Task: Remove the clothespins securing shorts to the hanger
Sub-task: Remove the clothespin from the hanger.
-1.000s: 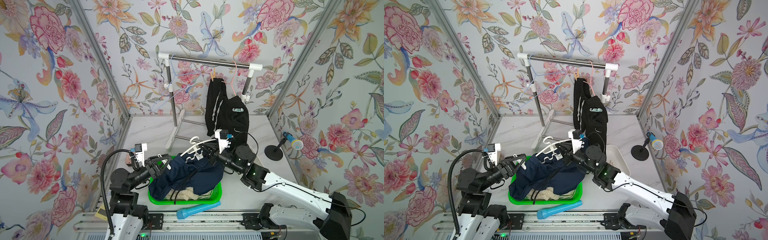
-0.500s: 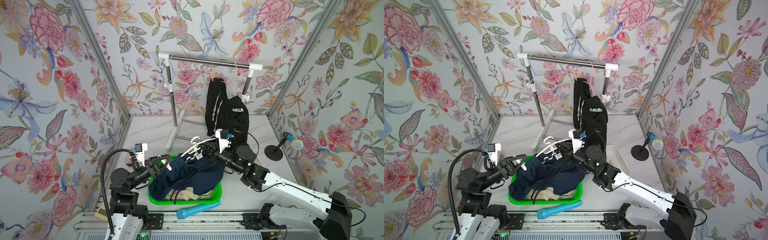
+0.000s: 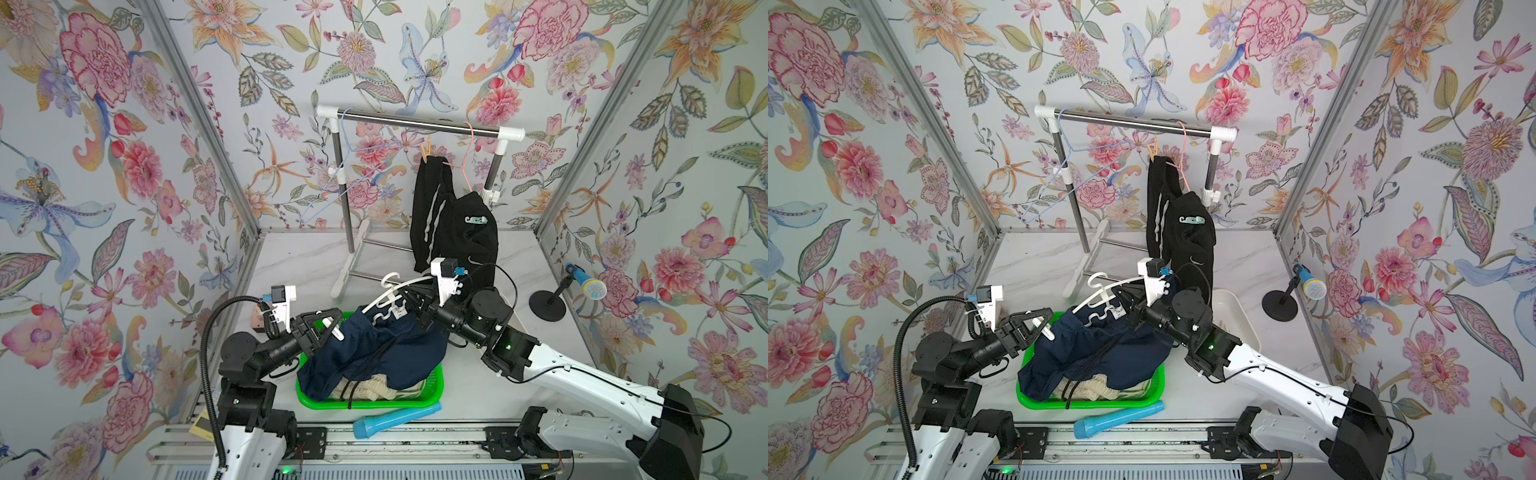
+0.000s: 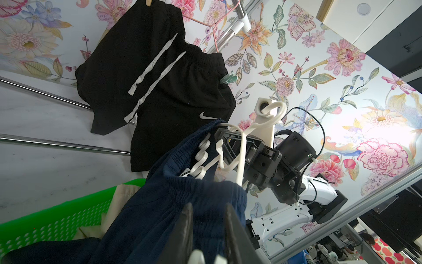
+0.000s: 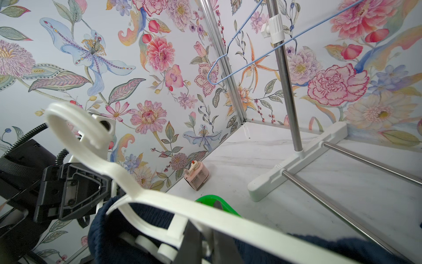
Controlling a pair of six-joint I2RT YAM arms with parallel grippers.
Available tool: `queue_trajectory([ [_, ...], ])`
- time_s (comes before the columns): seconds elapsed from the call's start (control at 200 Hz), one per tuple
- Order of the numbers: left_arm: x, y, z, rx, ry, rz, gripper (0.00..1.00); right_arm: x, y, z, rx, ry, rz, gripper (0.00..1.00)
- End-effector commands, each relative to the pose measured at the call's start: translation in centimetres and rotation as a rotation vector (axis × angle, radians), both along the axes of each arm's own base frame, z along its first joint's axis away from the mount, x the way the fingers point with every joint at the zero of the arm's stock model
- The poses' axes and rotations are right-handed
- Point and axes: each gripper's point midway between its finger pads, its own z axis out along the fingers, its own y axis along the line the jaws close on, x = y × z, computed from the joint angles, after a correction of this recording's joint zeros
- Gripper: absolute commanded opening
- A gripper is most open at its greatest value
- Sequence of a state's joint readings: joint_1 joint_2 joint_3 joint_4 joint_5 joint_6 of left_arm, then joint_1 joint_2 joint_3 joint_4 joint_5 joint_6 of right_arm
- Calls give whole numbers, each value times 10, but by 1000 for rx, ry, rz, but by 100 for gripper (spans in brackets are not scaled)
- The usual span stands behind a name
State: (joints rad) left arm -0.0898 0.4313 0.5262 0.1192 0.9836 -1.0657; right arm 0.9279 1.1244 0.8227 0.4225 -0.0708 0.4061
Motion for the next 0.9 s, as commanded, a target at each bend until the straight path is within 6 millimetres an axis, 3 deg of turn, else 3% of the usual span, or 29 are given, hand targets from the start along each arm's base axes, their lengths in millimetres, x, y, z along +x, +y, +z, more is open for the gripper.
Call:
queue_trajectory([
  [0.0,-2,2,19,46,-78,20,3,0,0,9,30,-12,1,0],
  [0.155,-1,8,32,156,-116,82,0,0,2,2,3,-8,-14,0],
  [0.33,6,31,35,339,-123,247,0,-2,5,-4,-26,-3,-29,0],
  [0.565,2,47,55,389,-196,364,0,-9,17,-10,-77,16,-78,0],
  [0.691,3,49,46,428,-181,369,0,-4,14,-14,-76,54,-129,0],
  [0.891,-5,37,33,438,-181,275,0,11,-7,-14,-51,82,-202,0],
])
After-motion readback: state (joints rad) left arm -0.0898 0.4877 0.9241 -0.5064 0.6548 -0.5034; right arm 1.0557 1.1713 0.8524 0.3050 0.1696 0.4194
